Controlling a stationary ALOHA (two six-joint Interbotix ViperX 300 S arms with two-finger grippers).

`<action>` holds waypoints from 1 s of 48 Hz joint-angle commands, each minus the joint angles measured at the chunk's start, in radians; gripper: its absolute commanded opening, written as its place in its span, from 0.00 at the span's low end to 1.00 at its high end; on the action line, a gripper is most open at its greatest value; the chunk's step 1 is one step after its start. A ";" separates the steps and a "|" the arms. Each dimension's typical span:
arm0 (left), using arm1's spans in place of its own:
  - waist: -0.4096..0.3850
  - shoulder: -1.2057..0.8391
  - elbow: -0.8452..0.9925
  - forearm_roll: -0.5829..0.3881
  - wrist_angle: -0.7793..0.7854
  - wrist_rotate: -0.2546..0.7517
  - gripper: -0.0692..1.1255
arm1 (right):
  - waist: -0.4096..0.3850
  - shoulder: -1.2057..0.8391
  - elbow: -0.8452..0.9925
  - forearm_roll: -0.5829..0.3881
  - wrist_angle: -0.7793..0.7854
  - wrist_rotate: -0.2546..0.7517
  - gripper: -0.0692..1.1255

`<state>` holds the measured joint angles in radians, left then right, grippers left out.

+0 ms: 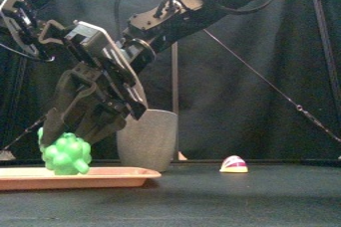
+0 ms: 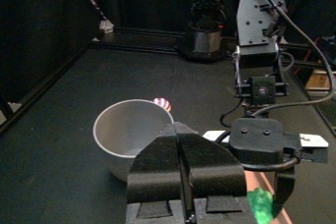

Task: Pick the green grapes then place it on the pink plate
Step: Drop green grapes on the pink plate and return to neutral

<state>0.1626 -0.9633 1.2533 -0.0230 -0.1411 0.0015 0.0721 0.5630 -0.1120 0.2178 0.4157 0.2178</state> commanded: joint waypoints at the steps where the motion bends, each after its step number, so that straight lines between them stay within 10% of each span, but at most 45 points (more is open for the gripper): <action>1: 0.006 0.002 -0.015 -0.003 -0.009 0.002 0.15 | 0.005 -0.028 -0.028 -0.028 -0.003 0.003 0.70; 48: 0.008 0.002 -0.012 -0.002 -0.009 0.002 0.15 | 0.029 -0.301 0.117 -0.268 0.011 0.002 0.82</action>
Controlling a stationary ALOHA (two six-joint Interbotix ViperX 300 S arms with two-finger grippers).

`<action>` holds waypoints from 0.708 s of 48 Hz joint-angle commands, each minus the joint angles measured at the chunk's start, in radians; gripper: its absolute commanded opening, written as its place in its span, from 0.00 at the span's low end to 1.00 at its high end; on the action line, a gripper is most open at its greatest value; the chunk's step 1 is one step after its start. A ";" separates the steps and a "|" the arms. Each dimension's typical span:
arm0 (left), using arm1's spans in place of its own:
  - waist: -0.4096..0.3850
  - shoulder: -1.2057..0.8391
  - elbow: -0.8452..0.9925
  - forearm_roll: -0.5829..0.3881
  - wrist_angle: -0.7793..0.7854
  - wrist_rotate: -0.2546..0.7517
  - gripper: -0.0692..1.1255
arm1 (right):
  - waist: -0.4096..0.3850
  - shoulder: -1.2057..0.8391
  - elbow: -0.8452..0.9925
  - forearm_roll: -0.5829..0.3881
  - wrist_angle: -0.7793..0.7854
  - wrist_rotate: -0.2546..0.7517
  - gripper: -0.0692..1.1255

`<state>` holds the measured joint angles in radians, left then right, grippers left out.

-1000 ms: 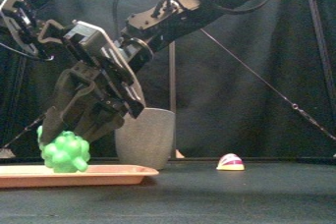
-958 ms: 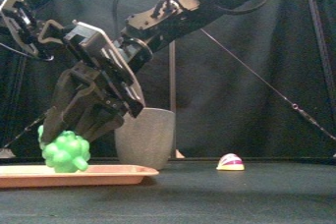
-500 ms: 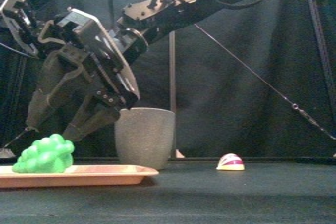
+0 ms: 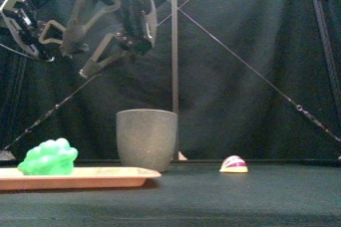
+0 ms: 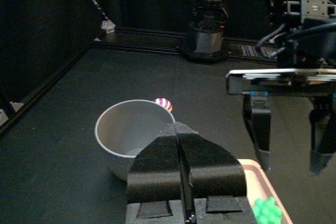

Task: Pick the green grapes then place it on the pink plate
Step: Drop green grapes on the pink plate and return to neutral

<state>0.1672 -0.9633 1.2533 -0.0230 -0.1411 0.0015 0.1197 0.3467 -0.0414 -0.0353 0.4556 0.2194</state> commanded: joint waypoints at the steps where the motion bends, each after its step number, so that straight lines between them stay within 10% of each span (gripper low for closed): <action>1: 0.003 0.003 -0.012 -0.002 -0.009 0.002 0.15 | -0.021 -0.091 0.060 -0.020 -0.037 0.000 0.82; 34: 0.003 0.002 0.003 0.000 -0.014 0.003 0.15 | -0.163 -0.485 0.672 -0.147 -0.706 -0.011 0.82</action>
<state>0.1687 -0.9633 1.2717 -0.0261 -0.1411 0.0031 -0.0291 -0.0721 0.5937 -0.1825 -0.1795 0.2117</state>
